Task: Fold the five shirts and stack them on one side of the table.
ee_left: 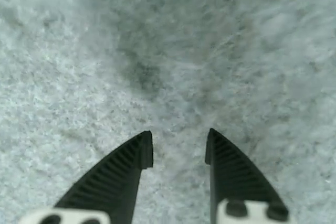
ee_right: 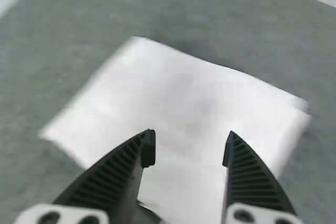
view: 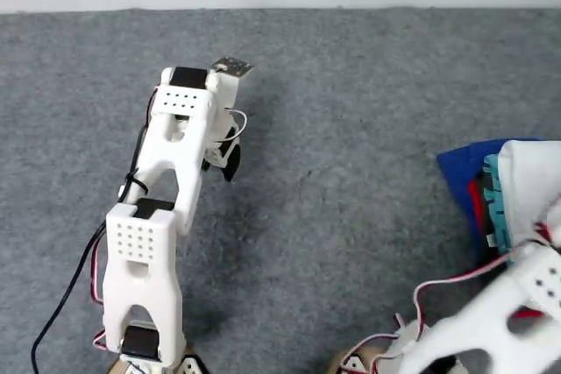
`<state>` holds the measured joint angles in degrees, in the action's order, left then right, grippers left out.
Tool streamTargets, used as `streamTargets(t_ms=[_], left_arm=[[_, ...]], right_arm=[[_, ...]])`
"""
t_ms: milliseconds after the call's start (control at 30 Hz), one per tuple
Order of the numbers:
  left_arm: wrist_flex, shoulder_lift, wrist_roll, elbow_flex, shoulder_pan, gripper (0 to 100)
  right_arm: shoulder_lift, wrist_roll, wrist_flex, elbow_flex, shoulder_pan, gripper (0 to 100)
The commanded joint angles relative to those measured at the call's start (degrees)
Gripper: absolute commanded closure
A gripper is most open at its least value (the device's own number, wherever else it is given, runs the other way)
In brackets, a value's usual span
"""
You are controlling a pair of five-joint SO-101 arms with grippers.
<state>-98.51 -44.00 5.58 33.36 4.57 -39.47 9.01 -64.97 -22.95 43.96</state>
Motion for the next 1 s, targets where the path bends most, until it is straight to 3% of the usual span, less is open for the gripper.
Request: streamTargets(t_ms=[0,267,500,633,800,967], left_arm=[[-0.2,-0.5,1.0,0.5,-2.5,83],[1.0,-2.5,1.0,0.3,-4.0,83],[1.4,-6.6,0.8,0.4,-4.0,83],[1.1,-8.1,0.8,0.4,-4.0,83],[1.0,-8.4,0.8,0.1,-3.5,83],[-1.1,-9.1,0.7,-0.9,-2.1,83]], right_arm=[[2.1,2.1,11.6,-4.1,-4.3,78.6],[15.6,3.0,28.7,-16.9,-5.8,78.6],[25.4,2.9,35.9,-18.4,-6.5,78.6],[20.6,2.8,34.3,-18.4,-5.6,78.6],[1.4,1.9,22.7,-16.5,-5.7,78.6],[-9.8,-1.8,13.8,-18.1,-11.7,78.6]])
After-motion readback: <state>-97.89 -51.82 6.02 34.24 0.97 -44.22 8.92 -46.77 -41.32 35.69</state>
